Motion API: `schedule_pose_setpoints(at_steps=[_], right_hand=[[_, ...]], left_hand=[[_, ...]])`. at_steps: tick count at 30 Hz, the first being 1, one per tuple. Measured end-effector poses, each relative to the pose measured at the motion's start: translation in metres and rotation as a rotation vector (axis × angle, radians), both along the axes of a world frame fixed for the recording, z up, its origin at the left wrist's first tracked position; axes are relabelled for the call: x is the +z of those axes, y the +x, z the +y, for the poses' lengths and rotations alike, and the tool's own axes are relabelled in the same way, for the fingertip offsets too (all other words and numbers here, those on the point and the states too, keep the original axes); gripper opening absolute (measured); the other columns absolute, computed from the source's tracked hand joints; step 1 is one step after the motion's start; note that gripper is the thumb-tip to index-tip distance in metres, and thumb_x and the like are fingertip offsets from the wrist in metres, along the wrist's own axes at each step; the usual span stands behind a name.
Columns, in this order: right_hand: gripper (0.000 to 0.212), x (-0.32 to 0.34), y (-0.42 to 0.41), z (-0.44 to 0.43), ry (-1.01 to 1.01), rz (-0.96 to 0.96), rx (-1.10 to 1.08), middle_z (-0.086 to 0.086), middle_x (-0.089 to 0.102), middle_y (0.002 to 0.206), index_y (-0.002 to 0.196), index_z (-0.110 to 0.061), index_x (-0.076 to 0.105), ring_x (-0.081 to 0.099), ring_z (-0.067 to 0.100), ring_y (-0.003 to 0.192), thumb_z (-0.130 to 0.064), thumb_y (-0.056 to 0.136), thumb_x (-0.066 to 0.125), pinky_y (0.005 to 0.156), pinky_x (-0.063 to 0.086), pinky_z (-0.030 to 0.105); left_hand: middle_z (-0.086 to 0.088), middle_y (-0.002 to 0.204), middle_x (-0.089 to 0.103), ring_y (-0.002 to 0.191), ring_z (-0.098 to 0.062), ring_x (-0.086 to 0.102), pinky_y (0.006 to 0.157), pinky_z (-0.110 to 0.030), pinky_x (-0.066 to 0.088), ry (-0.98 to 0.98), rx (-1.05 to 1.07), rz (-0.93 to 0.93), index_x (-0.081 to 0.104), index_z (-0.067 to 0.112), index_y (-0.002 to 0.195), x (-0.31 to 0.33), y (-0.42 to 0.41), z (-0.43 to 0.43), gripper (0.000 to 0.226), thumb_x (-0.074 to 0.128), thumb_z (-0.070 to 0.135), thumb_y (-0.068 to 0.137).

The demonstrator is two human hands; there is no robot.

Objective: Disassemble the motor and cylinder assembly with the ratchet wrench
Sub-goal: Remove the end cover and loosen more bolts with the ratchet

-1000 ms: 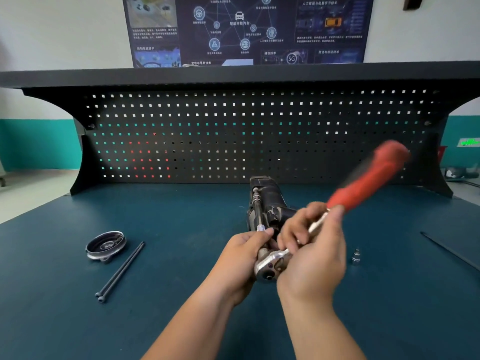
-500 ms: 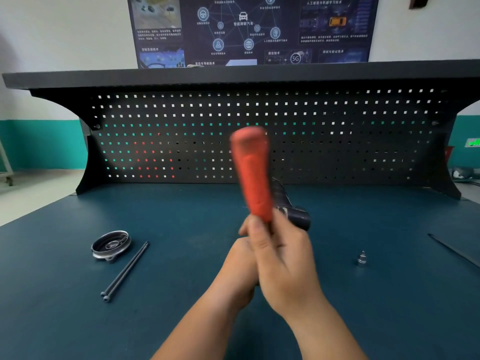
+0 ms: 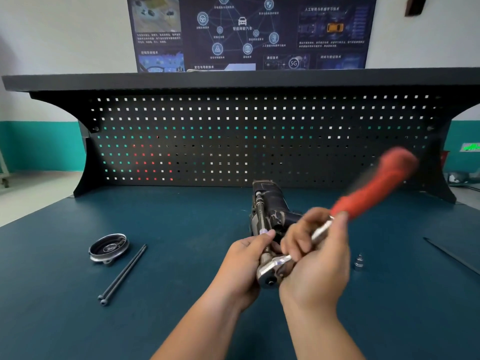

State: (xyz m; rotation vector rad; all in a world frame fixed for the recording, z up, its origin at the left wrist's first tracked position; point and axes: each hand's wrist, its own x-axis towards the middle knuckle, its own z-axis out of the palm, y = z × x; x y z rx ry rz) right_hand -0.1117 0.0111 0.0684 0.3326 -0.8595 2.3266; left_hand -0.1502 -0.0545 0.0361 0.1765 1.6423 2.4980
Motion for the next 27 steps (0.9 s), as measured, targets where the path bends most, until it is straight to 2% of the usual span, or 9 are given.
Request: schedule_pose_setpoints(at_steps=[3,8,12,15,17,20,22,25,27], right_hand=[[0.046,0.004,-0.001,0.007,-0.189,-0.027,-0.036,-0.010,0.030,0.044,0.062,-0.021,0.048,0.028,0.006,0.036,-0.038,0.100,0.030,0.040,0.031,0.016],[0.044,0.002,0.001,0.004,-0.058,-0.005,-0.093,-0.011,0.032,0.044,0.053,-0.028,0.054,0.028,0.006,0.037,-0.043,0.090,0.035,0.041,0.029,0.017],[0.036,-0.003,-0.001,0.004,0.258,0.070,-0.128,-0.012,0.034,0.045,0.060,-0.027,0.059,0.030,0.002,0.040,-0.046,0.086,0.043,0.043,0.031,0.013],[0.029,-0.010,-0.003,0.005,0.630,0.175,-0.211,-0.014,0.044,0.046,0.072,-0.026,0.057,0.039,0.000,0.042,-0.046,0.088,0.041,0.049,0.031,0.011],[0.025,-0.013,-0.005,0.004,0.809,0.220,-0.280,-0.020,0.055,0.057,0.077,-0.029,0.056,0.051,0.000,0.051,-0.044,0.090,0.041,0.053,0.036,0.012],[0.030,-0.015,-0.005,0.002,0.940,0.265,-0.373,-0.010,0.061,0.070,0.078,-0.025,0.058,0.058,0.006,0.062,-0.045,0.092,0.040,0.058,0.046,0.025],[0.028,-0.013,-0.003,0.001,0.918,0.239,-0.368,-0.011,0.061,0.068,0.078,-0.028,0.058,0.058,0.004,0.060,-0.045,0.092,0.041,0.056,0.044,0.021],[0.031,-0.008,0.001,0.000,0.658,0.132,-0.257,-0.016,0.049,0.051,0.070,-0.028,0.060,0.045,0.001,0.046,-0.046,0.087,0.042,0.052,0.033,0.014],[0.035,-0.003,0.002,0.002,0.335,0.057,-0.139,-0.014,0.038,0.046,0.063,-0.026,0.062,0.032,0.001,0.042,-0.044,0.087,0.044,0.045,0.029,0.015]], left_hand=[[-0.011,0.061,0.062,0.052,-0.018,0.058,0.052,-0.022,0.046,-0.010,-0.053,0.019,0.062,0.007,0.062,0.002,0.001,0.000,0.032,0.060,0.037,0.074],[-0.011,0.065,0.061,0.055,-0.019,0.056,0.055,-0.025,0.043,-0.086,-0.077,0.043,0.065,0.008,0.065,0.004,0.002,-0.004,0.034,0.064,0.042,0.065],[0.000,0.049,0.046,0.042,-0.010,0.039,0.043,-0.019,0.028,-0.216,-0.101,0.089,0.058,0.017,0.049,0.004,0.003,-0.008,0.036,0.064,0.030,0.082],[-0.001,0.050,0.046,0.045,-0.014,0.041,0.046,-0.019,0.033,-0.334,-0.088,0.124,0.051,0.016,0.052,0.002,0.001,-0.009,0.035,0.058,0.011,0.087],[-0.010,0.062,0.049,0.063,-0.024,0.043,0.060,-0.032,0.037,-0.348,-0.068,0.208,0.055,0.015,0.060,0.003,0.003,-0.009,0.017,0.059,0.015,0.076],[0.003,0.056,0.048,0.058,-0.017,0.046,0.059,-0.029,0.040,-0.365,-0.062,0.294,0.054,0.024,0.049,0.005,0.005,-0.010,0.015,0.056,0.030,0.063],[0.003,0.056,0.050,0.056,-0.016,0.046,0.057,-0.028,0.040,-0.375,-0.050,0.297,0.056,0.020,0.052,0.003,0.004,-0.011,0.019,0.055,0.021,0.071],[-0.015,0.068,0.052,0.062,-0.023,0.045,0.055,-0.029,0.039,-0.372,-0.008,0.216,0.057,-0.007,0.071,0.000,0.002,-0.008,0.019,0.058,0.005,0.086],[-0.011,0.057,0.050,0.048,-0.018,0.042,0.045,-0.020,0.034,-0.304,-0.008,0.147,0.059,0.006,0.056,0.000,0.001,-0.007,0.032,0.059,0.009,0.089]])
